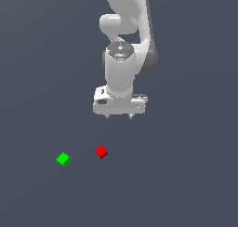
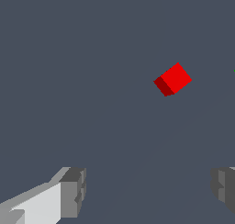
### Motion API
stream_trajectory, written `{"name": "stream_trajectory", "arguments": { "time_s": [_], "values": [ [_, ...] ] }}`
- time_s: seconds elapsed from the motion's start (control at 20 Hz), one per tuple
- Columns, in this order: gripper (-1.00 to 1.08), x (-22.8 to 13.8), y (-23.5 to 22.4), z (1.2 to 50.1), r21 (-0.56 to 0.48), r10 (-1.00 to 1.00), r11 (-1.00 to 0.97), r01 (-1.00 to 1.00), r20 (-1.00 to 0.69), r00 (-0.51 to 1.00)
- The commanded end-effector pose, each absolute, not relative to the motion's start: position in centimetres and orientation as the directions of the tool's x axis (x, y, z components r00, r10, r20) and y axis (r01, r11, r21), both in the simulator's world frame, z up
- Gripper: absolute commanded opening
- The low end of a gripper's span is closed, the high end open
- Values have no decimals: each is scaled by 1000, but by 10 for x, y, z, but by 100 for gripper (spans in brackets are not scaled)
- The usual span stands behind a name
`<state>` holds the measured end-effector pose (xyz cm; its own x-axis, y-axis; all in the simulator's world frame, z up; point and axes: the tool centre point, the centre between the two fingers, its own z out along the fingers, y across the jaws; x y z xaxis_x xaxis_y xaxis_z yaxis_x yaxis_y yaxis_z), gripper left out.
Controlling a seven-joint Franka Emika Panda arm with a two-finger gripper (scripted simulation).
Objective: Stack the red cube on top of the green cube.
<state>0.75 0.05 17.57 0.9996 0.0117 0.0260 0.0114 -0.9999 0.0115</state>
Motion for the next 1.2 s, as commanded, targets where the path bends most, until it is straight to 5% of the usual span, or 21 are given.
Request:
{"name": "stream_trajectory", "arguments": {
  "time_s": [0.0, 1.15],
  "values": [
    [100, 7, 1, 176, 12, 12, -1000, 11, 26, 1000],
    [100, 42, -45, 130, 8, 290, -957, 290, 15, 957]
  ]
}}
